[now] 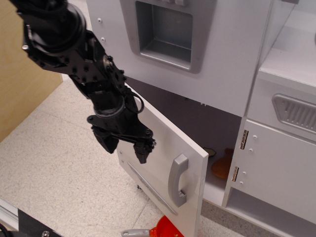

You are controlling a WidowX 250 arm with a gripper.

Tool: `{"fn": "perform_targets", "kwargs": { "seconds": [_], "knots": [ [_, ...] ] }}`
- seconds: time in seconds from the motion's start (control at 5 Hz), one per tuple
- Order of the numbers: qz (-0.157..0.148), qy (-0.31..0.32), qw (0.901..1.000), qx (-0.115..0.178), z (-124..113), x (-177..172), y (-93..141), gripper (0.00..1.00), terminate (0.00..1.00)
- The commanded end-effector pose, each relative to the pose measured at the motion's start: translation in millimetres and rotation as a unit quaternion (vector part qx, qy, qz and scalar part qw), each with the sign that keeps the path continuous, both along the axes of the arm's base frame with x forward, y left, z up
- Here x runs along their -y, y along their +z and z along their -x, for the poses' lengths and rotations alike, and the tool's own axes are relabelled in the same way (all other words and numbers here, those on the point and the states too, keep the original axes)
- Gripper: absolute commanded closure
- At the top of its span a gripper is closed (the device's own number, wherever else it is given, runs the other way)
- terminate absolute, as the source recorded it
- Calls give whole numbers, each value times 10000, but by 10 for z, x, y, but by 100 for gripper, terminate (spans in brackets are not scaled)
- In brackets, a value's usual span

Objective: Close low fridge

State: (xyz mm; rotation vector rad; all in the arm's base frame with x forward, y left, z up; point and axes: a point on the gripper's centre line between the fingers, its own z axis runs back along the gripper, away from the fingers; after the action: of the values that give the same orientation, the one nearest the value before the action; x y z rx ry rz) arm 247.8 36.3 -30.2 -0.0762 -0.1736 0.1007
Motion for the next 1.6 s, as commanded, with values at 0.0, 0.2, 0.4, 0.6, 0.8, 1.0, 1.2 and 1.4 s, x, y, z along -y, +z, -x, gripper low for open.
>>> {"fn": "perform_targets", "kwargs": {
  "seconds": [0.0, 0.2, 0.4, 0.6, 0.8, 1.0, 1.2, 1.4],
  "knots": [
    [105, 295, 9995, 13, -337, 174, -93, 0, 0],
    [152, 409, 9990, 51, -460, 272, -162, 0, 0],
    [170, 397, 9990, 120, -557, 369, -183, 0, 0],
    [222, 486, 9984, 181, -626, 356, -159, 0, 0],
    [238, 509, 9981, 267, -688, 345, -196, 0, 0],
    [279, 572, 9975, 294, -779, 350, -226, 0, 0],
    [338, 602, 9969, 371, -804, 352, -208, 0, 0],
    [317, 585, 9971, 377, -813, 370, -227, 0, 0]
  ]
}}
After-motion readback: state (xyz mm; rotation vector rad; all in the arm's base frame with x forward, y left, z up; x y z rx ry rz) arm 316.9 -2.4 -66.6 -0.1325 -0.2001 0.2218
